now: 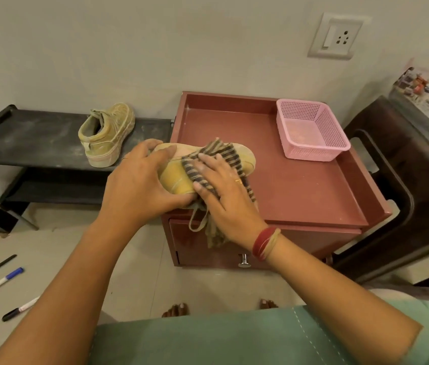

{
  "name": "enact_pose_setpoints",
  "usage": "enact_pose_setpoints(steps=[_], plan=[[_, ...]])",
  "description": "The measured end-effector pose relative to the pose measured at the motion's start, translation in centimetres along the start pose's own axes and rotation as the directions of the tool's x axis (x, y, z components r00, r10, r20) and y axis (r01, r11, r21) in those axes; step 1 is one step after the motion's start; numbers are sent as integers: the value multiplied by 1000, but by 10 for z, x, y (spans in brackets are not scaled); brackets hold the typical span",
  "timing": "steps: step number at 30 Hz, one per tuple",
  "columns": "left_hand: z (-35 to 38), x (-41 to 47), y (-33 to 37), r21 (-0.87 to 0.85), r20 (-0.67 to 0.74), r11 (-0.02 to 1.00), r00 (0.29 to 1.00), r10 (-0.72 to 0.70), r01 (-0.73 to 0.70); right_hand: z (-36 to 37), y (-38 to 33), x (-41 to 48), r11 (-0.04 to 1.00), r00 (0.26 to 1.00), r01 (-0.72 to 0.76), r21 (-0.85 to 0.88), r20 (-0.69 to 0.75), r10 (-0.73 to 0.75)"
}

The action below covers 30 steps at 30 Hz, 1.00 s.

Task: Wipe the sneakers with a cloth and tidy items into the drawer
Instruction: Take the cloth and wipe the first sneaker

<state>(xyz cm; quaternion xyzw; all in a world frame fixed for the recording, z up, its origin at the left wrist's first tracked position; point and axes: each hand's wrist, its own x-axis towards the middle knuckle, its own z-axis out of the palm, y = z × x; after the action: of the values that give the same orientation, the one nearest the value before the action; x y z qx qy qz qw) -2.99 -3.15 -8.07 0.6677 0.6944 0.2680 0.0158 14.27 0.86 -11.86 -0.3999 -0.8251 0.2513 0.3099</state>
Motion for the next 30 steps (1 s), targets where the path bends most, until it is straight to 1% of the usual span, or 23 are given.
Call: enact_pose_setpoints(steps=[1, 2, 4, 5, 6, 7, 9, 10, 11, 13, 14, 15, 17, 18, 19, 21, 22, 23, 24, 25, 27, 28, 30], plan=[[0, 0, -1, -10, 8, 1000, 1000, -13, 13, 3, 4, -1, 1000, 1000, 2, 19, 10, -2], [-1, 1, -2, -25, 18, 999, 999, -28, 28, 2, 13, 2, 998, 998, -59, 38, -22, 60], [-3, 1, -1, -57, 26, 997, 998, -58, 60, -4, 33, 14, 954, 947, -275, 119, -139, 291], [-4, 1, -1, -68, 25, 995, 997, -66, 68, -6, 39, 16, 922, 912, -353, 161, -161, 378], [-5, 1, 0, -78, 27, 994, 997, -72, 74, -4, 41, 14, 908, 903, -370, 196, -157, 401], [-6, 1, 0, -87, 30, 993, 997, -77, 80, 0, 40, 11, 923, 924, -325, 205, -138, 356], [-7, 3, 0, -108, 33, 990, 995, -91, 94, 7, 35, 3, 971, 980, -170, 169, -78, 185], [-8, 4, 0, -118, 34, 988, 995, -97, 100, 7, 36, 2, 978, 988, -127, 163, -68, 140], [-8, 4, -1, -124, 36, 987, 994, -101, 104, 4, 42, 6, 974, 982, -148, 174, -94, 166], [-7, 4, -1, -118, 37, 988, 994, -99, 102, -4, 52, 14, 921, 922, -311, 233, -162, 352], [-7, 4, -1, -115, 37, 988, 994, -99, 102, -5, 54, 15, 901, 903, -353, 253, -161, 399], [-7, 4, -2, -118, 41, 987, 994, -101, 105, -4, 52, 13, 914, 919, -323, 247, -149, 365], [-8, 6, -5, -135, 51, 984, 993, -108, 114, 5, 47, 8, 964, 972, -188, 190, -102, 210], [-8, 6, -6, -143, 54, 983, 992, -112, 118, 8, 49, 6, 969, 979, -160, 190, -91, 180], [-8, 6, -7, -148, 60, 981, 991, -116, 123, 6, 54, 9, 954, 969, -196, 228, -105, 224], [-8, 6, -8, -148, 76, 981, 991, -113, 123, -7, 64, 19, 855, 895, -345, 386, -139, 424], [-8, 6, -8, -146, 87, 982, 990, -109, 121, -12, 68, 22, 800, 859, -386, 460, -138, 494], [-9, 5, -8, -144, 99, 983, 990, -103, 116, -14, 65, 23, 772, 844, -391, 500, -139, 518], [-9, 5, -9, -141, 111, 984, 989, -98, 113, -13, 60, 22, 778, 857, -364, 511, -142, 495], [-9, 5, -10, -134, 122, 985, 988, -95, 111, -10, 54, 19, 817, 887, -328, 473, -144, 439], [-10, 6, -12, -128, 138, 985, 986, -94, 111, -2, 47, 12, 914, 945, -252, 319, -125, 304], [-10, 6, -13, -134, 143, 985, 985, -94, 113, -2, 51, 11, 933, 953, -235, 271, -124, 276], [-9, 6, -12, -139, 149, 985, 985, -85, 106, -12, 62, 14, 903, 918, -318, 290, -143, 369]])
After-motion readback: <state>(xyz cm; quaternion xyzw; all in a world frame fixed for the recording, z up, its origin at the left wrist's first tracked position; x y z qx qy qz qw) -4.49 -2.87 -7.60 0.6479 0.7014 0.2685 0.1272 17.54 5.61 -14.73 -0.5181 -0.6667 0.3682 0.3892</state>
